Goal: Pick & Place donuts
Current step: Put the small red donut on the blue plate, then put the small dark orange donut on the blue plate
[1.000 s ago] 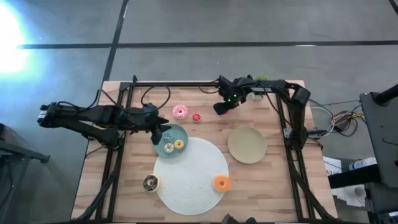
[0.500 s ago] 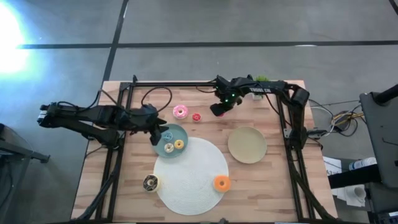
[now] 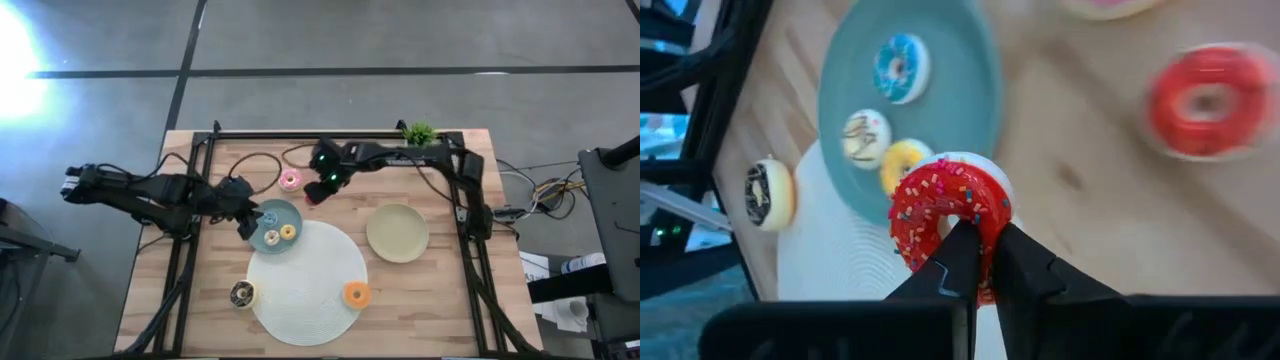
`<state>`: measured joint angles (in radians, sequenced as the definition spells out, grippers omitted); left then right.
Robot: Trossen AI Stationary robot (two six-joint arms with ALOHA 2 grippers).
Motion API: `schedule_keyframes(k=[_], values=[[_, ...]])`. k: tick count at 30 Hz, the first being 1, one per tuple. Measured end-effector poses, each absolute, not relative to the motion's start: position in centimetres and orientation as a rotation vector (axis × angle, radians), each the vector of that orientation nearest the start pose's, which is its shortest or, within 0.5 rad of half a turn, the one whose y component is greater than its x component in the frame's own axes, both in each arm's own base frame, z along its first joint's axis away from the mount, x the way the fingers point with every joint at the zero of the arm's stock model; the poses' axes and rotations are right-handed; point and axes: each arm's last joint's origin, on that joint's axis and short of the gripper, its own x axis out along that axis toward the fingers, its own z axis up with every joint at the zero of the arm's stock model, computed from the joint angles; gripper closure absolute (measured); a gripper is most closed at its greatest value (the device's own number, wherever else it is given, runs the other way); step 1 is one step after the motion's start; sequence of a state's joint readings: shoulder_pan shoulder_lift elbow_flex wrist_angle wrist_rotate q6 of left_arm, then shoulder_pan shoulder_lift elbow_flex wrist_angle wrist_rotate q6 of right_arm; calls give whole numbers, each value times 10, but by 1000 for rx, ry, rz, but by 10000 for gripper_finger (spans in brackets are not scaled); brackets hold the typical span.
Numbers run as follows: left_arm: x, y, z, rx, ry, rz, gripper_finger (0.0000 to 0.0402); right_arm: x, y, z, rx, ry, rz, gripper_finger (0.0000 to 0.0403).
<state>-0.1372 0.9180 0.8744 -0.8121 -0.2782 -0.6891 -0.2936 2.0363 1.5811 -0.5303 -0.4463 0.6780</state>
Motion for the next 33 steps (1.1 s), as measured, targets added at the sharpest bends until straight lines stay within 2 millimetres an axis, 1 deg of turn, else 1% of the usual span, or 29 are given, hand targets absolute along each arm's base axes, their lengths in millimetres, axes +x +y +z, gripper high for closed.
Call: schedule_keyframes(k=[4,7,11,15,18,20,26,30,33], values=[[166,-27,289,-507,750,383,265,447,-102,195,958,965,-151,390],[163,-35,290,-536,735,375,265,467,-98,193,926,941,-139,390],[158,-43,293,-570,692,393,265,491,-98,188,901,936,-120,390],[152,-51,295,-604,650,396,265,505,-100,177,872,995,-128,390],[149,-56,297,-612,626,397,265,512,-101,168,793,1039,-186,383],[147,-58,297,-617,611,397,265,515,-101,165,751,1064,-186,369],[144,-60,298,-609,605,396,265,516,-97,166,701,1086,-165,309],[144,-59,297,-600,616,402,265,512,-94,164,661,1135,-205,265],[142,-59,295,-588,631,410,265,507,-93,167,606,1164,-246,238]])
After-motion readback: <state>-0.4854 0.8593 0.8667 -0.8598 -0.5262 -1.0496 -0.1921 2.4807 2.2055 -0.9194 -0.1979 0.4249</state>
